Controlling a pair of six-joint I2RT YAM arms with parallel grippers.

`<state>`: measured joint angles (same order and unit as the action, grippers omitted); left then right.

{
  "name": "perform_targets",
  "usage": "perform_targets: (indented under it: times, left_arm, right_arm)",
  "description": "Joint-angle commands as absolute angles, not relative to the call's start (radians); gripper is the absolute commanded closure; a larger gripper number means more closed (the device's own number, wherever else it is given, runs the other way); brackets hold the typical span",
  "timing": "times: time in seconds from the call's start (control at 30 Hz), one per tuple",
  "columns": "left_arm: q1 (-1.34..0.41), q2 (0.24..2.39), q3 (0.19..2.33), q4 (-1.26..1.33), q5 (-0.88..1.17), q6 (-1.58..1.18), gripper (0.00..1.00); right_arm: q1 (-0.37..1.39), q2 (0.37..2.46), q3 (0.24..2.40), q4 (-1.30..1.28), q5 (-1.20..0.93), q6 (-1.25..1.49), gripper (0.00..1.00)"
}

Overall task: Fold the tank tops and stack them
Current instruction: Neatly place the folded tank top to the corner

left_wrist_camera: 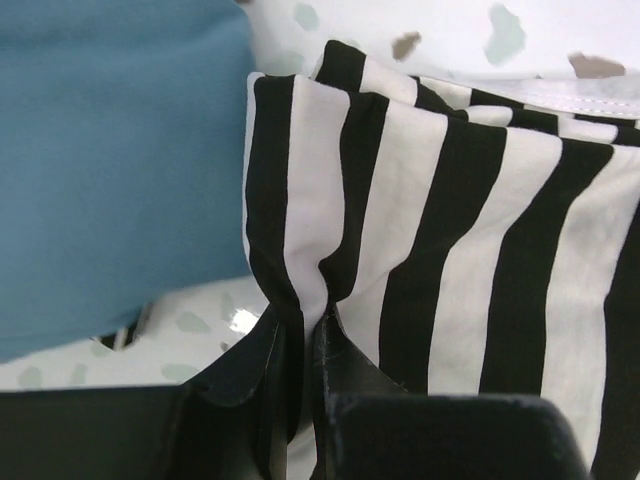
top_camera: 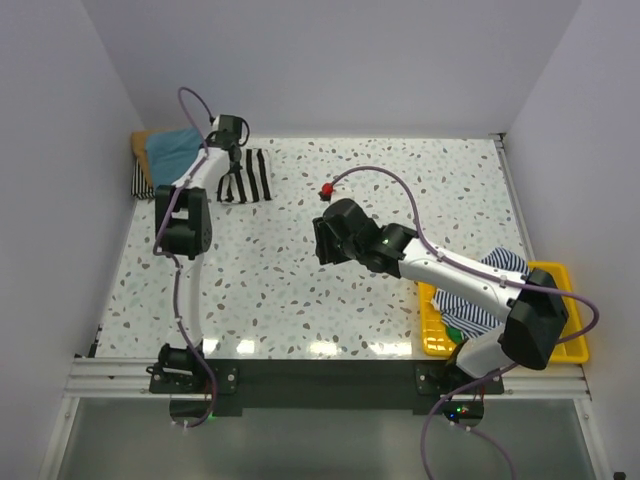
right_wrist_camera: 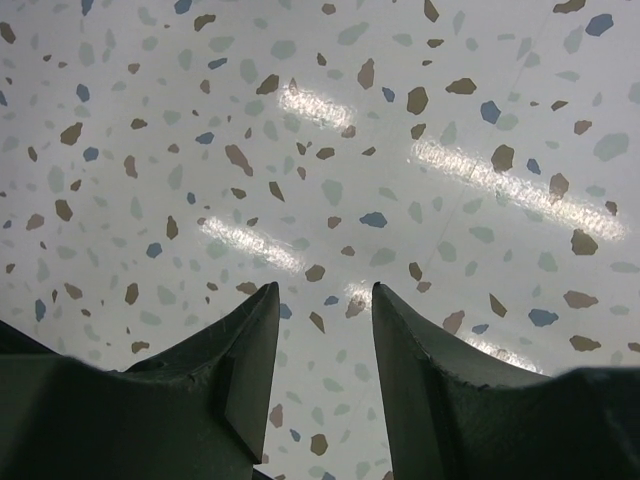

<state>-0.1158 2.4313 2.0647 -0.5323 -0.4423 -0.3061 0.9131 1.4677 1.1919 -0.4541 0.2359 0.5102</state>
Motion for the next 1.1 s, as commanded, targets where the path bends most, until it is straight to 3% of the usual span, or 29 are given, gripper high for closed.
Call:
perform_targets:
  times: [0.0,1.07]
  left_arm:
    - [-0.058,2.424,2.126,-0.442,-0.48,-0.236,1.0]
    - [0.107,2.355,2.327,-0.311,-0.247,-0.285,1.0]
  right_arm:
    - [0.907,1.493,1.216,-0.434,0.218,0.486,0.54]
    - [0.887,1.555,1.203,-0.403,0.172,0.486,0.58]
